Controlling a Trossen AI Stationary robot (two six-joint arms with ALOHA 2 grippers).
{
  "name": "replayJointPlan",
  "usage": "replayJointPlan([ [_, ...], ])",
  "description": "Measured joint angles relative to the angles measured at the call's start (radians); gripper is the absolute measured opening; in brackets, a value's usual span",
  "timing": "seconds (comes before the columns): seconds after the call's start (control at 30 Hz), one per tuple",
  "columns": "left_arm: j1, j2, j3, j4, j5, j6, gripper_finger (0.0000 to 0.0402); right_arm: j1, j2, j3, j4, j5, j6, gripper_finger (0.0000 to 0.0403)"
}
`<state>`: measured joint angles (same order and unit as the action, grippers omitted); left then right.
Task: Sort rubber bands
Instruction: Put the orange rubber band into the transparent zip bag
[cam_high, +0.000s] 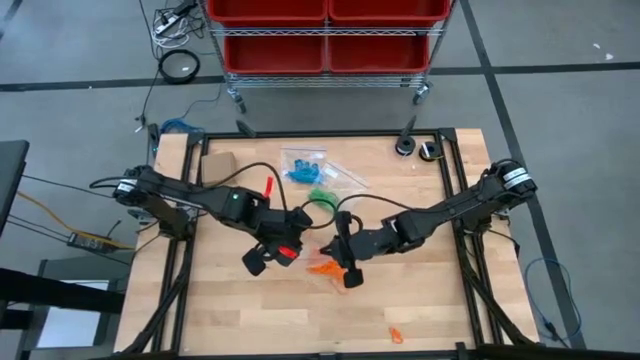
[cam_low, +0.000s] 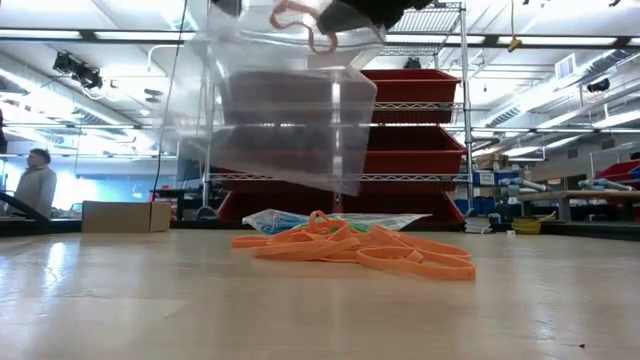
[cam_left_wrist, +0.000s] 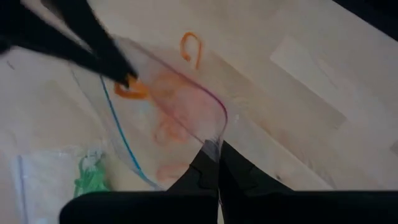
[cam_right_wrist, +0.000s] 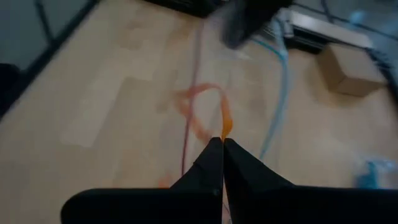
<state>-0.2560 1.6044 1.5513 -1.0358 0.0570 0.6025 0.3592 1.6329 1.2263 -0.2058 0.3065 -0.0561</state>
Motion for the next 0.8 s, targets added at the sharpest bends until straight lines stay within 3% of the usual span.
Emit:
replayJointPlan([
  [0.2, -0.001, 0.054, 0.0, -0.021, 0.02, 0.019, 0.0, -0.001, 0.0, 0.0, -0.014, -0.033, 0.022, 0.0021],
  [0.5, -0.005, 0.091, 0.002, -0.103, 0.007, 0.026, 0.0, 0.007, 0.0, 0.0, -0.03, -0.012, 0.048, 0.0111],
  [0.8, -0.014, 0.091, 0.102, -0.144, 0.006, 0.023, 0.0, 0.008, -0.003, 0.0, -0.027, -0.009, 0.024, 0.0155],
])
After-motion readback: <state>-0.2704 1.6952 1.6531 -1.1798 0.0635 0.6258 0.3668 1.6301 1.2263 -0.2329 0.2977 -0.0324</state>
